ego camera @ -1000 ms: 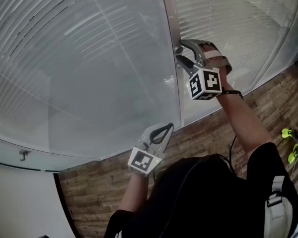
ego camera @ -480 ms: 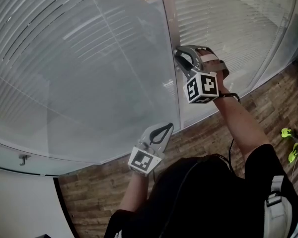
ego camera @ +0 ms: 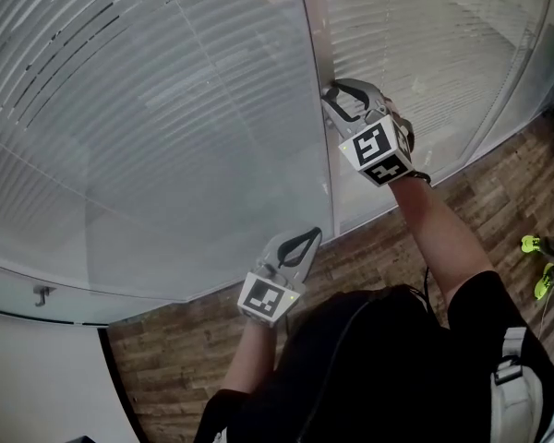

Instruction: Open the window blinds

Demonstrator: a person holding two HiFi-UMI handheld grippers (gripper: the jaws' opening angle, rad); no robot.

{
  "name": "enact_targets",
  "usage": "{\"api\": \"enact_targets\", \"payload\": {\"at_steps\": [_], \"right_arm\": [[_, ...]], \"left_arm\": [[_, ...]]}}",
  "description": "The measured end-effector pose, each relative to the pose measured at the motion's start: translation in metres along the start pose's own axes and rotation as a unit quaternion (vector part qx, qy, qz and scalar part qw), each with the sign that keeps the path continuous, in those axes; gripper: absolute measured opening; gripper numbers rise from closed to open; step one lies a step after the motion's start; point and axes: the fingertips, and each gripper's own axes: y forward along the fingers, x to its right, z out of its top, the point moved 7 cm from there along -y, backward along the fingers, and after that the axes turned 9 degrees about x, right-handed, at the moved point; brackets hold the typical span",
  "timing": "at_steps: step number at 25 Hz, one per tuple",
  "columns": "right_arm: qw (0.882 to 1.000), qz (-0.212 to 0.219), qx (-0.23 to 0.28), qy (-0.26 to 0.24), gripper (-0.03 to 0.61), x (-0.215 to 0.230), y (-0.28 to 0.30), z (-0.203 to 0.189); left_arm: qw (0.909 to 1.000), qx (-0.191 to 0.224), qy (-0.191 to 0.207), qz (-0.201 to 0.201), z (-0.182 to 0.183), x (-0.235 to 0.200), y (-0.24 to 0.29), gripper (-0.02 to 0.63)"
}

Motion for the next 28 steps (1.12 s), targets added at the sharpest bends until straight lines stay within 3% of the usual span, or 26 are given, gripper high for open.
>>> {"api": "enact_targets", "payload": {"at_steps": [6,10,12,15,17,28], "right_arm": [[0.987,-0.020,0.027,0.156,0.133,0.004,0.000,-0.009],[0.970,-0.030,0.039,0.239,0.135,0.007,0.001,-0.019],[0.952,-0.035,0.049,0.299,0.135,0.008,0.001,-0.019],[0.910,-0.040,0.064,0.408,0.135,0.011,-0.001,-0.021],[0.895,-0.045,0.066,0.440,0.135,0.012,0.000,-0.021],[0.901,-0.049,0.068,0.427,0.135,0.011,-0.001,-0.021]], "left_arm": [[1.0000,-0.001,0.001,0.007,0.000,0.000,-0.002,0.005],[1.0000,0.000,0.001,0.006,0.000,0.002,-0.001,0.005],[1.0000,0.001,0.001,0.006,0.000,0.003,-0.001,0.005],[1.0000,0.001,-0.001,0.008,0.000,0.004,-0.002,0.005],[1.0000,0.000,-0.001,0.009,0.000,0.004,-0.003,0.005],[0.9999,-0.003,0.000,0.011,0.000,0.007,-0.005,0.005]]}}
